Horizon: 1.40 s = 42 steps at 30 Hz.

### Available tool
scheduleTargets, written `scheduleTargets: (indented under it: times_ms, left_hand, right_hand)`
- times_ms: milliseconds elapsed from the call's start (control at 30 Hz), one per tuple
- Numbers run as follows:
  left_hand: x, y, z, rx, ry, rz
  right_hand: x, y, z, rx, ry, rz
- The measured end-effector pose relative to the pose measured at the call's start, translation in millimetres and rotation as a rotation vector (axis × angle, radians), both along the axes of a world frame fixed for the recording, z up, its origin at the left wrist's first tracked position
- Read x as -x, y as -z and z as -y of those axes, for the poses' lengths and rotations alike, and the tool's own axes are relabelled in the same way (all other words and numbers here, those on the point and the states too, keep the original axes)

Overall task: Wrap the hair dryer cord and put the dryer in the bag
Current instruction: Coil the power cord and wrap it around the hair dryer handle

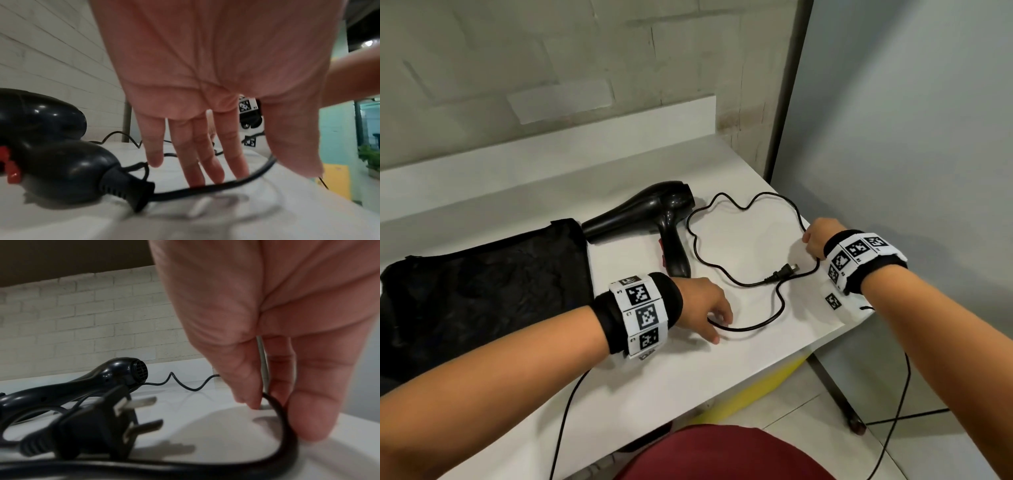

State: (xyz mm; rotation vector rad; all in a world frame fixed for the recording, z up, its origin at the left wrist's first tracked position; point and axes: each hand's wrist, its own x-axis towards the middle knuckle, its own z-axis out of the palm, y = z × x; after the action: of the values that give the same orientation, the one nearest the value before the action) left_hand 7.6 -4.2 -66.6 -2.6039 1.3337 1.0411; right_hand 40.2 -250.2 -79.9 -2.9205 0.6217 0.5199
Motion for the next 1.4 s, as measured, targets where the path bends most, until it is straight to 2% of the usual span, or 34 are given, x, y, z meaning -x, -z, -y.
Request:
scheduleTargets:
  times_ms: [167,267,333,433,533,600,700,767,833,900,1000,1100,1267,1400]
  left_hand:
    - [3.7,7.4,-2.6,-0.006,0.029,0.081]
    - [1.9,5.9,-5.3,0.057,-0.017,0.042]
    - [-1.7,0.1,-6.8,0.195,-0.114,-0.021]
    - [-11.3,-14.9,-10.0,0.5,-0.269,-0.054]
    - [-24.9,-36.3,-10.5,0.829,-0.435,-0.027]
    - [-34.6,-52.5,-8.2,0.995,-0.541,-0.032]
    - [-51.5,-74.4,-5.6,1.164,-0.696,-0.063]
    - [-60.0,-86.1,-5.1,1.255,-0.779,-0.081]
    - [-65.8,-96.2,-4.8,1.308,-0.83,-0.084]
    - [-69.9,-104.6,-4.8,1.342,-0.854,-0.095]
    - [-71.4,-113.5,-4.6,1.39,-0.869,-0.179]
    - [-69.0,-122.4,-4.9,1.396,-0.879,-0.22]
    - [-67.0,-133.1,-9.7,1.413,-0.908,-0.282]
    - [-70.3,-138.5,-12.7,1.438,-0.956,-0.248]
  right_hand:
    - [3.4,-3.2,-1.5,0.006,-0.077,0.021]
    - [3.6,0.6,-0.1,-0.103,-0.066,0.075]
    - [1.9,1.3,0.2,-0.173,-0.074,0.15]
    - [-1.1,-6.5,-7.3,-0.27,-0.099,0.297]
    - [-4.0,-22.4,-26.9,-0.584,-0.129,0.529]
    - [-1.1,-35.2,-43.3,-0.77,-0.104,0.807]
    - [2.7,-56.7,-64.0,-0.737,-0.11,1.241]
    - [3.2,-68.3,-76.2,-0.718,-0.207,1.365]
    - [2.1,-75.7,-87.6,-0.691,-0.291,1.351]
    - [2.0,-78.2,-98.8,-0.646,-0.416,1.242]
    - [-3.0,-73.7,-114.9,-0.582,-0.566,0.948]
    - [-17.1,-66.1,-132.0,-0.583,-0.538,0.686]
    - [-31.9,-63.9,-156.0,-0.749,-0.492,0.641]
    - [-34.2,-66.9,-160.4,-0.802,-0.52,0.657]
